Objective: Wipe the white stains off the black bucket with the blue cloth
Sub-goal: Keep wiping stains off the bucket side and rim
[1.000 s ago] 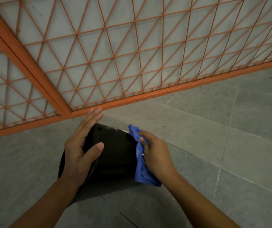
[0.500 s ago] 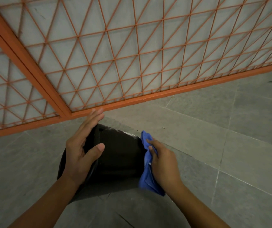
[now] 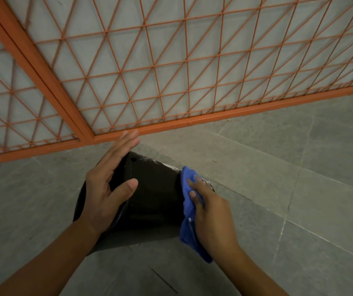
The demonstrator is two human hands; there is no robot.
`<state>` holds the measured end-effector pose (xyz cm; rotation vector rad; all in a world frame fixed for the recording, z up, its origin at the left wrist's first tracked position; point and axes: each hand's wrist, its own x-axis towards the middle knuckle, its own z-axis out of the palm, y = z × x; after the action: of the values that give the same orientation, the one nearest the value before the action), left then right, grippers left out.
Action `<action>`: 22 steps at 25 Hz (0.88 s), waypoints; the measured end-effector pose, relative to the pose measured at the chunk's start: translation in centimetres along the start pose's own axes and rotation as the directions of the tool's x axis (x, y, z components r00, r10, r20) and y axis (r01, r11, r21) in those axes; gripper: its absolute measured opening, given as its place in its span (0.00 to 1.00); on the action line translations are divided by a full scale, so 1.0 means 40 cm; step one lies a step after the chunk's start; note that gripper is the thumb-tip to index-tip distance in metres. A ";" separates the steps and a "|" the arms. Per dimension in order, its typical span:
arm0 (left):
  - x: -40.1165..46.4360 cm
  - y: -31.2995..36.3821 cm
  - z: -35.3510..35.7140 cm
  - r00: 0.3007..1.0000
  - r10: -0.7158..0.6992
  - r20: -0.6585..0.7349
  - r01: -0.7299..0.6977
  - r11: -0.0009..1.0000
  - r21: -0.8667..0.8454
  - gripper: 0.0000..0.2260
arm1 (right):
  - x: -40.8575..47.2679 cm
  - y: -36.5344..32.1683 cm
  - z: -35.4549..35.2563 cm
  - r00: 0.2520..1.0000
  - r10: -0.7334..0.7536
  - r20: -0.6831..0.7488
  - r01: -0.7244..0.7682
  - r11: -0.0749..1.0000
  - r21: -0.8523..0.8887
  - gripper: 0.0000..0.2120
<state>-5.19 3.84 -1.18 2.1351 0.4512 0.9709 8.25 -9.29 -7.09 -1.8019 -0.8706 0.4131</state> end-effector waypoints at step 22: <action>-0.021 0.007 0.014 0.997 0.083 0.003 -0.083 0.996 0.022 0.33 | 0.047 0.025 -0.014 0.997 -0.062 0.037 0.069 0.968 -0.239 0.09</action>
<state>-5.33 2.90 -1.62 2.1893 0.3756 1.0142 10.27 -8.49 -7.57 -1.9859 -1.0339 0.3013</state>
